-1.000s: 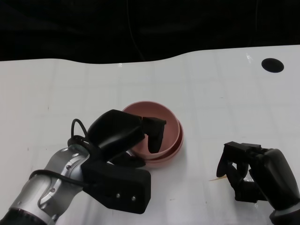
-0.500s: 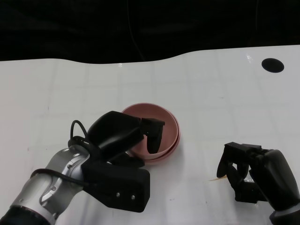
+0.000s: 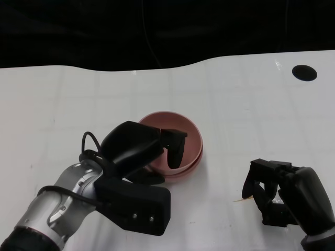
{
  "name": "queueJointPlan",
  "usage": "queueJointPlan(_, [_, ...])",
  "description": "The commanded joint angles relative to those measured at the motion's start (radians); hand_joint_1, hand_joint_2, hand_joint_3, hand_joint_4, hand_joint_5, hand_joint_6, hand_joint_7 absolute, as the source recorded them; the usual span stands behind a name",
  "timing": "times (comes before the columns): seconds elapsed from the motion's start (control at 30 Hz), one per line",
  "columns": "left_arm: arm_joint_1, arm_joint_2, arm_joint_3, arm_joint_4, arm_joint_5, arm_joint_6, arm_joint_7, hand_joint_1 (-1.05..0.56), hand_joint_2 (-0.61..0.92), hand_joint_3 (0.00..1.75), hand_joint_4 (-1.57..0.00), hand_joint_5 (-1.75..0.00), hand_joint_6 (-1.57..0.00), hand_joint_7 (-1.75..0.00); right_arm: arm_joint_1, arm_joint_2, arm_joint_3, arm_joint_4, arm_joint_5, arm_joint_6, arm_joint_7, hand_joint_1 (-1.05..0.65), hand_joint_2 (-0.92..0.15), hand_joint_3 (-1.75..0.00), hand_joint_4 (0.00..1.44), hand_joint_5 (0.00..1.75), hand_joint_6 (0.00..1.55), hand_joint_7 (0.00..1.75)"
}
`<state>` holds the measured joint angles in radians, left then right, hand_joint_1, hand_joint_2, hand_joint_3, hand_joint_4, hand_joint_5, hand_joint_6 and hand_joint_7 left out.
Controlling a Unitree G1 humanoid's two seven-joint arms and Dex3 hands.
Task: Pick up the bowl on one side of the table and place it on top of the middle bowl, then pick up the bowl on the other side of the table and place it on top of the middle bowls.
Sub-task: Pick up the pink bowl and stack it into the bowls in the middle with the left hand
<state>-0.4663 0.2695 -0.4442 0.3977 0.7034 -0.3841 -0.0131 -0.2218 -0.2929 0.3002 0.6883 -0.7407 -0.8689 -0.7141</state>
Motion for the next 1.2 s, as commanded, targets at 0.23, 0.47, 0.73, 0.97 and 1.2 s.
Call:
queueJointPlan(0.23, [-0.008,0.018,0.001,0.002,0.003,-0.015,0.029,-0.11,0.82,0.37,-0.71,-1.45,-0.8,-1.06,0.001,-0.011,-0.003,0.003,0.008,-0.007,-0.012,-0.18,-0.47,-1.34,0.92,1.75,0.7,1.67])
queueJointPlan(0.47, [0.005,0.029,-0.004,-0.031,0.032,0.018,0.033,-0.41,0.92,0.29,-0.83,-0.42,-1.0,-0.09,0.0,-0.012,-0.001,0.009,0.007,-0.015,-0.019,-0.18,-0.47,-1.34,0.92,1.75,0.7,1.67])
queueJointPlan(0.73, [0.016,0.027,0.001,-0.036,0.051,0.024,0.074,-0.86,0.92,0.47,-0.5,-0.03,-0.64,0.0,0.007,-0.011,-0.006,0.002,0.02,-0.014,-0.001,-0.16,-0.48,-1.32,0.91,1.75,0.71,1.66])
queueJointPlan(0.97, [0.026,0.024,0.004,-0.036,0.036,0.033,0.059,-0.89,0.92,0.47,-0.46,0.0,-0.59,0.0,0.008,-0.011,-0.007,0.001,0.024,-0.013,0.005,-0.15,-0.51,-1.26,0.9,1.75,0.71,1.66])
queueJointPlan(1.2, [0.033,0.032,0.001,-0.032,0.039,0.029,0.068,-0.88,0.92,0.47,-0.47,-0.01,-0.59,-0.01,0.004,-0.013,-0.006,0.006,0.016,-0.014,-0.003,-0.16,-0.51,-1.27,0.91,1.75,0.71,1.66])
